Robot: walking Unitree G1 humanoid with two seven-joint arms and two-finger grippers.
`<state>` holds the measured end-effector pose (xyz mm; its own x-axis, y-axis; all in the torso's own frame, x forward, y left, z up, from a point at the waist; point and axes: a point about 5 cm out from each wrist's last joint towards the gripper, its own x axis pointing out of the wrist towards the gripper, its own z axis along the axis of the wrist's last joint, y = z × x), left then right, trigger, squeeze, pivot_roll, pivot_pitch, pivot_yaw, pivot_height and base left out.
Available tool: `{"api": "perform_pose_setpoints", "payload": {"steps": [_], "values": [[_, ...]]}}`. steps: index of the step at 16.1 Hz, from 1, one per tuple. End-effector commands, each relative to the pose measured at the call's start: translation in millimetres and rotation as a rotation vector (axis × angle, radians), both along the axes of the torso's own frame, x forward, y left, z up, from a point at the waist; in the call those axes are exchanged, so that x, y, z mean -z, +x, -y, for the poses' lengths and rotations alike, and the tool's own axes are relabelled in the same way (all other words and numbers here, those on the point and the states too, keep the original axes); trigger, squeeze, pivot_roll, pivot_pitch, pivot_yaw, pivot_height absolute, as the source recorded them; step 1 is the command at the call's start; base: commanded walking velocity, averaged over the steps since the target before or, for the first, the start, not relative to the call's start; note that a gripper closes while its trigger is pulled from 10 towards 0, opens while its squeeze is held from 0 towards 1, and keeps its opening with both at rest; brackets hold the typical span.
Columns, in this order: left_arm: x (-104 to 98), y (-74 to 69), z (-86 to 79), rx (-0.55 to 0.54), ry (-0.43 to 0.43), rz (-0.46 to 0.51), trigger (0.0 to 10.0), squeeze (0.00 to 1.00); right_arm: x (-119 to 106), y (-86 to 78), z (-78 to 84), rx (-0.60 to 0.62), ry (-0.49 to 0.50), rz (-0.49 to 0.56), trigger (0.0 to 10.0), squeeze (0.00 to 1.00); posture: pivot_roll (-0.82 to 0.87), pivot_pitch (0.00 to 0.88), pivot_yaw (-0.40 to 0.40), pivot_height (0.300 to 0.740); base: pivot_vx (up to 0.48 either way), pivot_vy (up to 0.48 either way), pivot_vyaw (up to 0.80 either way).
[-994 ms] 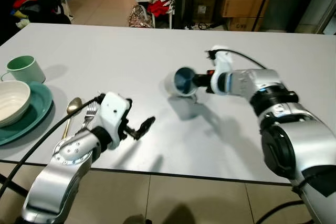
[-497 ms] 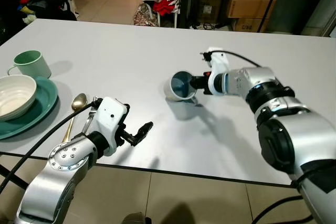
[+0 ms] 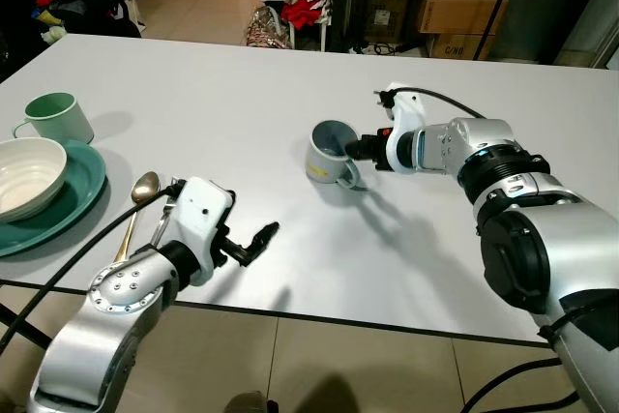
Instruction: Setting the table
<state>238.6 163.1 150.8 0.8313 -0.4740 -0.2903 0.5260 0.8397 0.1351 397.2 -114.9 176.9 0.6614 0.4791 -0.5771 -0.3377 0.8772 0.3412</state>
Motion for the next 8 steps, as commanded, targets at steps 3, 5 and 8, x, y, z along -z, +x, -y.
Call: {"api": "perform_pose_setpoints", "payload": {"steps": [3, 5, 8], "values": [[-12.5, 4.6, -3.6, -0.046, -0.043, 0.069, 10.0, 0.00, -54.5, 8.9, 7.2, -0.115, 0.092, 0.137, 10.0, 0.94, 0.16, 0.000, -0.019, 0.740, 0.000, 0.000, 0.00], [-13.9, 6.3, -2.0, -0.043, -0.058, 0.077, 10.0, 0.00, -60.5, 4.6, 12.7, -0.183, 0.104, 0.123, 10.0, 0.93, 0.15, 0.000, -0.006, 0.740, 0.000, 0.000, 0.00], [-19.5, 9.0, -1.3, -0.066, -0.088, 0.110, 10.0, 0.00, -68.6, -16.6, 25.2, -0.211, 0.118, 0.269, 10.0, 0.47, 0.14, 0.000, 0.008, 0.740, 0.000, 0.000, 0.00]]}}
